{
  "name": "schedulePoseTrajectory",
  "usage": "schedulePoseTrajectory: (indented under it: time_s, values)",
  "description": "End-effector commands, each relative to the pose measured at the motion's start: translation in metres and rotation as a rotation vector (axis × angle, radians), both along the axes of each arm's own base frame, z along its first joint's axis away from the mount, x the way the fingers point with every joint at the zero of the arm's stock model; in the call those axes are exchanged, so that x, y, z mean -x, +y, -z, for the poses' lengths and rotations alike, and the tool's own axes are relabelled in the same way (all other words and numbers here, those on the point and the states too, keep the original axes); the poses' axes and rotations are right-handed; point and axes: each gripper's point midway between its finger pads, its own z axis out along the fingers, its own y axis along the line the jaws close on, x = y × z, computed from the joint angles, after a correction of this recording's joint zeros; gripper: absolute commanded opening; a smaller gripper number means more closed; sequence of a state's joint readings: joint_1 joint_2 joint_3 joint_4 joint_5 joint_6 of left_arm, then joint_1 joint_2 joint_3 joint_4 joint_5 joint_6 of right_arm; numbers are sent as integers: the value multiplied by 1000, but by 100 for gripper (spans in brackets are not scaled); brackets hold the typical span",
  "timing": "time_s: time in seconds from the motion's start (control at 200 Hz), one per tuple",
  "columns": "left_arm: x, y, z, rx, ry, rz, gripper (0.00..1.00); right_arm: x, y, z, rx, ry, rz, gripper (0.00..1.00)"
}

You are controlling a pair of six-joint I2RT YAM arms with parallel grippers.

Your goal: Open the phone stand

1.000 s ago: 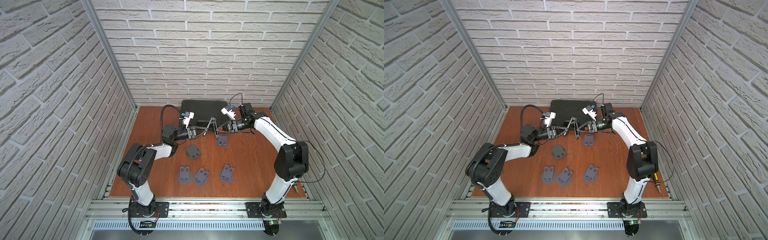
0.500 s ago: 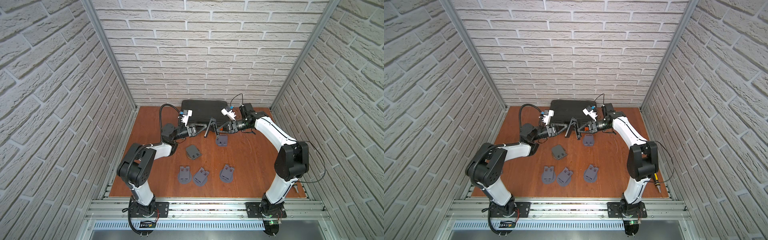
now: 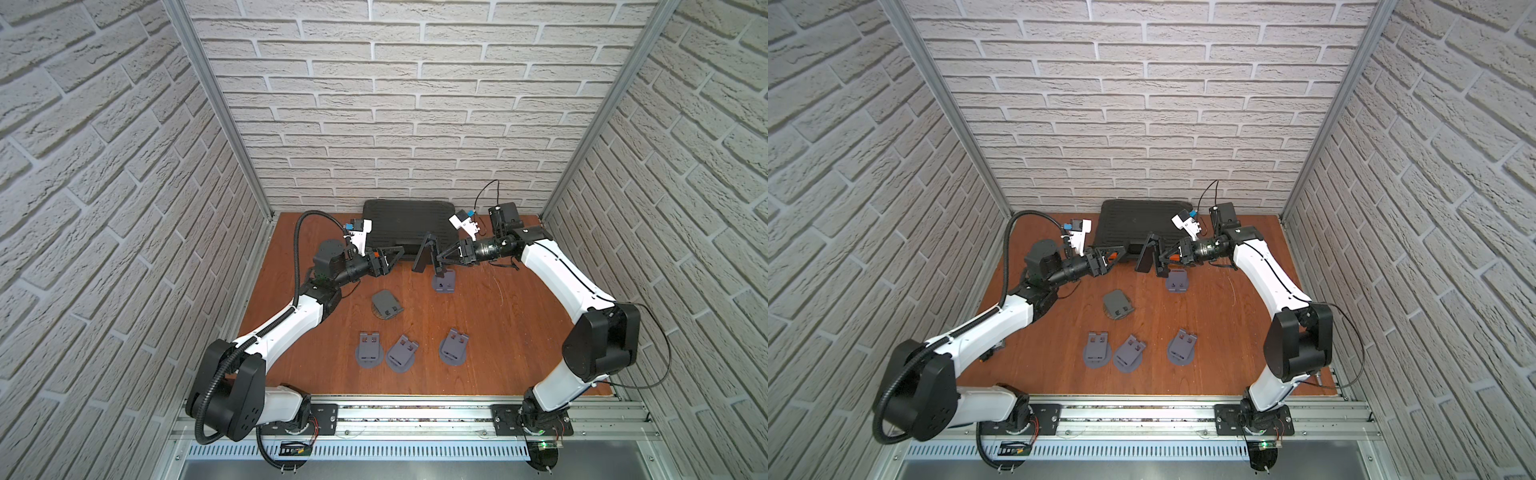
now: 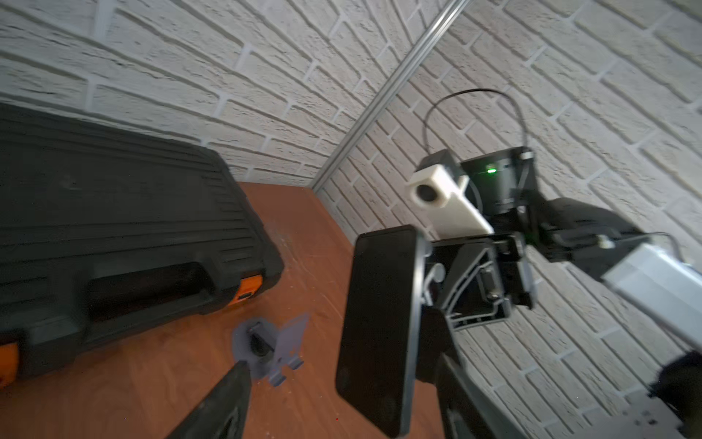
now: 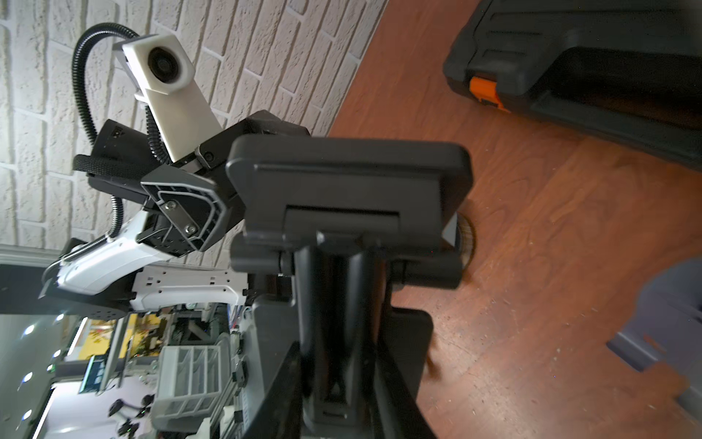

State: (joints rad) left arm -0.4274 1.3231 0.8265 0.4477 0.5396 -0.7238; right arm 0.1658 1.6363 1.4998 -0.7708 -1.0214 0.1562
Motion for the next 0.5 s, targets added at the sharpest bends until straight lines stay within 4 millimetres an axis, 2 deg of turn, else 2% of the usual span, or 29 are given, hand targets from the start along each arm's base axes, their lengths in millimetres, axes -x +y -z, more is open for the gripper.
schedulePoseTrajectory:
  time_s: [0.0, 0.1, 0.23, 0.495]
  values:
    - [-1, 5, 30, -184, 30, -83, 76, -2, 0, -23, 46, -45, 87, 6]
    - [5, -9, 33, -236, 9, -76, 76, 0, 2, -22, 89, -36, 118, 6]
    - [11, -25, 27, -221, -21, -48, 76, 2, 5, -21, 118, -28, 138, 6]
    - [21, -35, 22, -235, -58, -26, 76, 3, 6, -12, 154, -18, 142, 6]
